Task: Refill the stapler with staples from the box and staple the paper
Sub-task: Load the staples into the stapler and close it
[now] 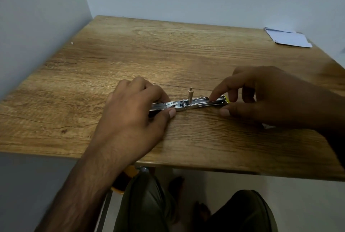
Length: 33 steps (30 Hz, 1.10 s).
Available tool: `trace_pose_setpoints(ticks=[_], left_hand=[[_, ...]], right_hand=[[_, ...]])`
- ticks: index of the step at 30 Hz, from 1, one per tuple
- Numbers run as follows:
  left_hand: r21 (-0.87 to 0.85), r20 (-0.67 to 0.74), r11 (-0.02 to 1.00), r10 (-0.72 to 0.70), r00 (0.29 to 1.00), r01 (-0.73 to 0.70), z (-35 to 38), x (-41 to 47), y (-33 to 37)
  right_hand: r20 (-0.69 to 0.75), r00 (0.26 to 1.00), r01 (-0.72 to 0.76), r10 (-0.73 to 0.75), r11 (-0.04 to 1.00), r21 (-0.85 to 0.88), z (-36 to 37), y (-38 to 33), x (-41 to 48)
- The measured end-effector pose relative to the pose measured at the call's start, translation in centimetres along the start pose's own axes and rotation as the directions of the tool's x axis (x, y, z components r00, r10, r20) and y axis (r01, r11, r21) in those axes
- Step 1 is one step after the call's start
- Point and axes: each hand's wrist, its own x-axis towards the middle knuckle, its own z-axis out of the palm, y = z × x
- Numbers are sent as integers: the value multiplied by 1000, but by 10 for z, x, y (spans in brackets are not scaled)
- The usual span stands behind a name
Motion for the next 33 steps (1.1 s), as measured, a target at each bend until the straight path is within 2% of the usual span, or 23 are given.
trace_pose_setpoints(ticks=[6,10,15,19,22,26,33], left_hand=[[2,-1,1000,-6,1000,6,-1,0,1],[-11,0,1000,-7,1000,7,-1,0,2],[2,3,1000,-9,1000,9,-2,0,2],[10,8,1000,-9,1000,9,-2,0,2],[18,14,1000,-9,1000,9,-3,0,3],[6,9,1000,-17,1000,17,-3,0,3],[13,20,999,-36,999,35,-2,2,4]], right_hand=[[-62,997,-36,35,999,-19,-4,6,-7],[-69,998,-10,11,1000,11,-5,9,-8],[-200,969,172,-146,978,119,-4,-11,2],[-191,950,258,-249,966,28,5,-32,19],[-216,944,242,-251,968,-67,15,-33,26],[-262,939,208,-222,975,-79,15,-21,25],[-234,949,232,-210,970,72,10,-11,21]])
